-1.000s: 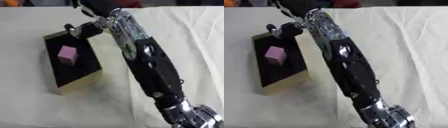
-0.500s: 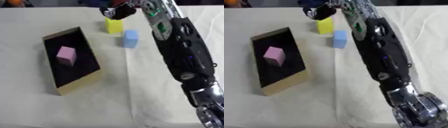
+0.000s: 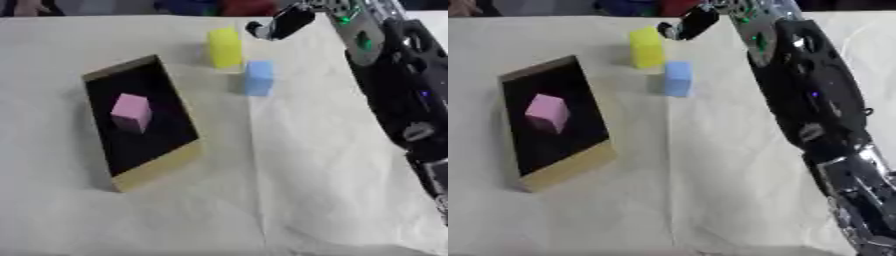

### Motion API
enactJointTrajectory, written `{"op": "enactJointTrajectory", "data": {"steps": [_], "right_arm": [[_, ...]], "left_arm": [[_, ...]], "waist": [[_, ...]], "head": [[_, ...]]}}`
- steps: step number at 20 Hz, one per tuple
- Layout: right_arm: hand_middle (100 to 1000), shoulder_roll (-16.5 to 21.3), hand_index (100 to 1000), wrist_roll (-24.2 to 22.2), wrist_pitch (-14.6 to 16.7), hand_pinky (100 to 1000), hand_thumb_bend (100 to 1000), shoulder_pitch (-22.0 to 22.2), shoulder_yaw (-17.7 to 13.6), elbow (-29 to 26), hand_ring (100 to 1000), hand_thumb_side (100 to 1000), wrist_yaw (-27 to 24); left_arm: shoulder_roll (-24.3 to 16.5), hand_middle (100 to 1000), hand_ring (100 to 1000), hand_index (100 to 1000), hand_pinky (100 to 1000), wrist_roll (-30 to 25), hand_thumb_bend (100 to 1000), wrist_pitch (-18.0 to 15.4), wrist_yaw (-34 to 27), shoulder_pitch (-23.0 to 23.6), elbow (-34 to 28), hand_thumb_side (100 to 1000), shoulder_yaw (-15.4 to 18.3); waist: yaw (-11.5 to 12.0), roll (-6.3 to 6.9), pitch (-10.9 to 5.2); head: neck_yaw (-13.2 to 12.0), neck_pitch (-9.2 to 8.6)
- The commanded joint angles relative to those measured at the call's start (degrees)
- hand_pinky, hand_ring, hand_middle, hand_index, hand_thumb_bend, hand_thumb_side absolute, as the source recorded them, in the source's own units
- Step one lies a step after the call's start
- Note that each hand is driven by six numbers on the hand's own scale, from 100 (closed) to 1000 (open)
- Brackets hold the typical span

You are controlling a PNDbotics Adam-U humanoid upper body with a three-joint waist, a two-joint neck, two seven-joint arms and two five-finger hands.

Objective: Pick up objects on the table and place them in the box.

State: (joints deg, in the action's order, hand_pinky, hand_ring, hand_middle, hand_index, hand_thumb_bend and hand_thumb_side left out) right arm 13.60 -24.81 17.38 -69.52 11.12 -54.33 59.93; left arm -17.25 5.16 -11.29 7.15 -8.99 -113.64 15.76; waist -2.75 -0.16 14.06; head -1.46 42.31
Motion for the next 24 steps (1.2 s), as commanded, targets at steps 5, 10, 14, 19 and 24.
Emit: {"op": "enactJointTrajectory", "data": {"steps": [5,10,14,19,24], "right_arm": [[772,2.7,874,-1.1,3.5,891,328,-1.7,0.8,4.1,988,377,-0.3],[774,3.5,877,-3.6,6.3,893,349,-1.9,2.2,6.4,991,396,-2.2],[773,3.3,878,-5.2,7.4,894,354,-1.8,2.8,7.5,993,399,-3.3],[774,2.4,879,-6.4,8.1,896,363,-2.0,3.2,8.8,995,403,-3.3],[774,1.1,877,-6.8,8.6,895,378,-2.1,3.3,10.5,995,407,-2.5]], "left_arm": [[-1.6,759,659,820,646,0.1,100,0.0,0.6,0.0,-0.9,723,0.6],[-1.7,759,659,820,645,-0.1,100,0.2,0.7,0.0,-0.9,722,0.6],[-1.7,759,659,820,644,-0.2,100,0.2,0.7,0.0,-0.9,719,0.5],[-1.6,758,659,819,643,-0.3,100,0.2,0.6,0.0,-0.9,718,0.5],[-1.6,759,659,820,641,-0.5,100,0.3,0.6,-0.2,-0.9,718,0.4]], "waist": [[-0.1,0.27,-1.31],[-0.4,0.10,-1.42],[-0.4,0.10,-1.50],[-0.1,0.16,-1.46],[0.3,0.08,-1.34]], "head": [[-0.5,0.35],[-0.7,0.34],[-0.6,0.08],[-0.5,0.09],[-0.3,0.13]]}}
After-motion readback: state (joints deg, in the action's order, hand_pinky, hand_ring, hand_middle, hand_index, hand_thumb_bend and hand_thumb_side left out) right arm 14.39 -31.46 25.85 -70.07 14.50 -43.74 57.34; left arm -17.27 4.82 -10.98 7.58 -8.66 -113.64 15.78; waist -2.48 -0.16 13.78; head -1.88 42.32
